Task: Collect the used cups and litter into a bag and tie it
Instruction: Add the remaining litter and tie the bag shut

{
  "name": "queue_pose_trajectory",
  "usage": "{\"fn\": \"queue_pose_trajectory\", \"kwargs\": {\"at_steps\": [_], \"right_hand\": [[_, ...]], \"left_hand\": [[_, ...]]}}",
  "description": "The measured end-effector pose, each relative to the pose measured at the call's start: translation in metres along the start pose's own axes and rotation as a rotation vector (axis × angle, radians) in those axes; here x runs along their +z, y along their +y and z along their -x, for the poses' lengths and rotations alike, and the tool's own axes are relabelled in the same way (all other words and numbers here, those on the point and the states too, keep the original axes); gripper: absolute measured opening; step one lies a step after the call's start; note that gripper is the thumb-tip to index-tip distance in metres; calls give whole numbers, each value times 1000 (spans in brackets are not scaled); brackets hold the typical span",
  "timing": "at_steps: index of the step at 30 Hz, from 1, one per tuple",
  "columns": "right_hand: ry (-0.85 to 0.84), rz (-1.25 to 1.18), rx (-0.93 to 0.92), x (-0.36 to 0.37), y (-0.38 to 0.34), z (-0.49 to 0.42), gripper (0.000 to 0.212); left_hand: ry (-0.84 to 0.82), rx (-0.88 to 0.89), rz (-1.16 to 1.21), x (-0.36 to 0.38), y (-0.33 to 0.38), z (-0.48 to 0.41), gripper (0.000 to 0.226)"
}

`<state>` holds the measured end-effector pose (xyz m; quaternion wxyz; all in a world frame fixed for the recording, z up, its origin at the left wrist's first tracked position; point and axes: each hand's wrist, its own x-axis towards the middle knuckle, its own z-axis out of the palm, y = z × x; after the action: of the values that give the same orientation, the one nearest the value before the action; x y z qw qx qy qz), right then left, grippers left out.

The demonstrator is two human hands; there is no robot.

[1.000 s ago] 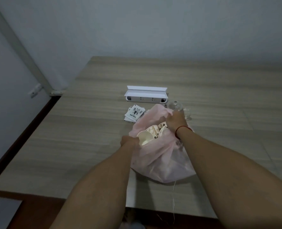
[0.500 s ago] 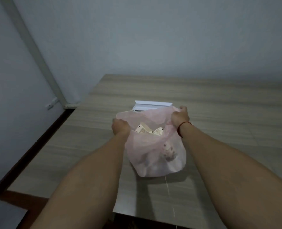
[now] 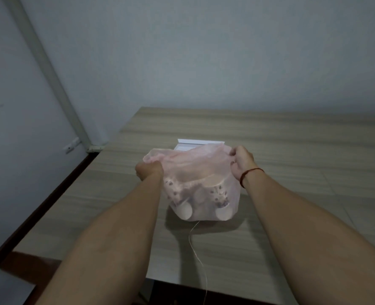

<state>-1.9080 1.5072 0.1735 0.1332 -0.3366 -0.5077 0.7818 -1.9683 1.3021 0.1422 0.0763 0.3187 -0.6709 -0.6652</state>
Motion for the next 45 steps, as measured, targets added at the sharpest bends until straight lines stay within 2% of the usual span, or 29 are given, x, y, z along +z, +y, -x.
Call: {"fn": "queue_pose_trajectory", "kwargs": {"at_steps": [2,5,8,11,12,15,17,22,23,25,28,31,34,37,40,41,45], "right_hand": [[-67,-20,15,-4,-1,-1,35],[-141,-20,45,-10,0,-3,47],[-216,120,31,-15,7,-10,47],[28,259,-60,-18,24,-37,13],[126,261,-72,-19,27,-45,14],[348,217,-28,-20,32,-55,45],[361,176,19,-22,33,-58,52],[231,-130,89,-18,66,-97,80],[228,-181,87,-13,64,-86,80],[293,-212,64,1,48,-50,66],[398,-305,69,6,51,-56,58],[408,-277,66,10,52,-60,58],[362,-111,-6,7,66,-78,74],[342,-146,56,3,61,-73,61],[361,-332,95,9,55,-54,58],[378,-364,80,11,58,-51,63],[406,-311,90,16,71,-44,105]], "left_hand": [[99,29,-59,0,-2,-1,42],[158,62,-89,1,-4,-2,41],[212,89,-105,7,-3,-1,39],[257,76,-65,16,0,0,40],[259,66,-44,19,0,0,42],[263,33,20,22,-3,-6,43],[255,18,39,22,-8,-11,42],[206,-36,71,21,-25,-19,47],[185,-47,89,21,-27,-19,51],[143,-53,114,22,-31,-20,65],[133,-38,50,19,-33,-23,80],[194,18,-97,18,-33,-30,58],[235,44,-137,21,-31,-33,37],[268,61,-117,24,-32,-34,36],[289,47,-100,27,-35,-31,38],[306,39,-95,29,-36,-29,38],[370,21,-77,36,-32,-25,38]]}}
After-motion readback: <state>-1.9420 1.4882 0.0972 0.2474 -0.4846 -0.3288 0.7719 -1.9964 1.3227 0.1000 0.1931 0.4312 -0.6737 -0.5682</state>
